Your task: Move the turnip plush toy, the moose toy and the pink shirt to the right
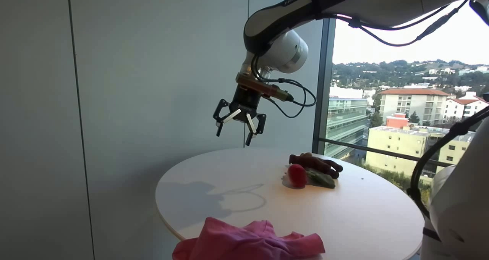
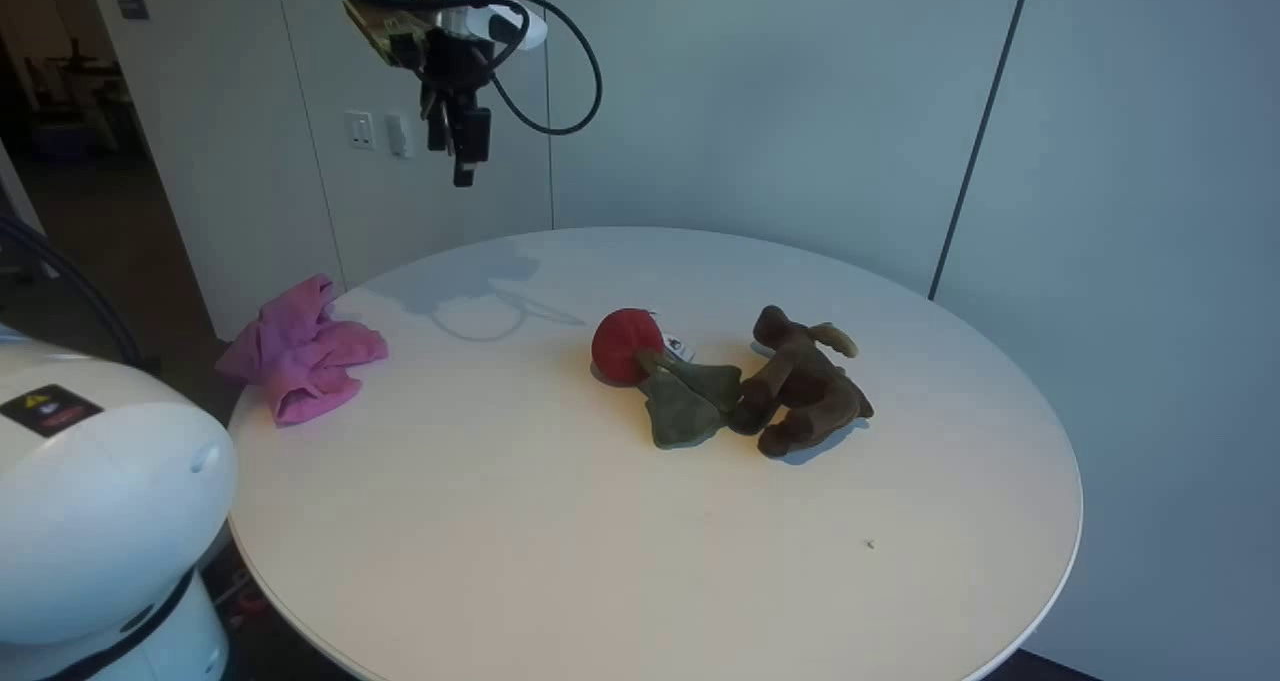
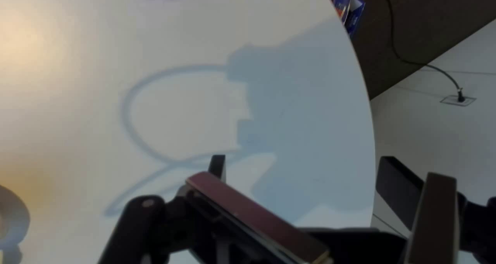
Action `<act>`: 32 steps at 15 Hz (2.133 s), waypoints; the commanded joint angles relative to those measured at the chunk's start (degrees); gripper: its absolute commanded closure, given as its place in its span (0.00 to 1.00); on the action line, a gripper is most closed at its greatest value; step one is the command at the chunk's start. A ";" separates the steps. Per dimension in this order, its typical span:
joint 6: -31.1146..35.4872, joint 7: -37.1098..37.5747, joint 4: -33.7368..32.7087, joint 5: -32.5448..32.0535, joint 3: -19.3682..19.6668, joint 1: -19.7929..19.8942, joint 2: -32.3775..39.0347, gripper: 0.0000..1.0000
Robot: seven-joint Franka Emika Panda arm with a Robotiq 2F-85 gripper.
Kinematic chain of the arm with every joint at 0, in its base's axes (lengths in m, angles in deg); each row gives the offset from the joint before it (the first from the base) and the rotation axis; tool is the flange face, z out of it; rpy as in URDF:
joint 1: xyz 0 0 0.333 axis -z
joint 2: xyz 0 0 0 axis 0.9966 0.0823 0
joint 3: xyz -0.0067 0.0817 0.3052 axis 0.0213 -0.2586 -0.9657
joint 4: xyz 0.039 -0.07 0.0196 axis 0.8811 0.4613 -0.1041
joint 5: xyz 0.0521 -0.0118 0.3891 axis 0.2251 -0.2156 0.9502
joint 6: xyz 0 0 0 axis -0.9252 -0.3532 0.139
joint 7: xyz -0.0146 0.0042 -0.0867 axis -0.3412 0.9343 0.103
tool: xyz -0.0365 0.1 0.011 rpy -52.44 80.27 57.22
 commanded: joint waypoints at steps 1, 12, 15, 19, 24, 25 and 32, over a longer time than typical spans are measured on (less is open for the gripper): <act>-5.71 -8.81 2.08 7.46 -0.17 -1.58 -2.87 0.00; -32.76 -22.42 5.86 5.90 -4.95 -3.47 -1.90 0.00; -30.12 -22.94 9.02 0.67 -9.48 -5.03 -2.30 0.00; -21.24 -19.77 13.30 -2.03 -14.17 -7.23 -1.92 0.00; -2.54 -15.12 19.12 1.92 -14.96 -7.57 -2.49 0.00; 1.76 -14.37 20.29 1.40 -15.13 -7.43 -2.36 0.00; 10.02 -10.27 24.38 -4.44 -15.87 -7.94 -1.32 0.34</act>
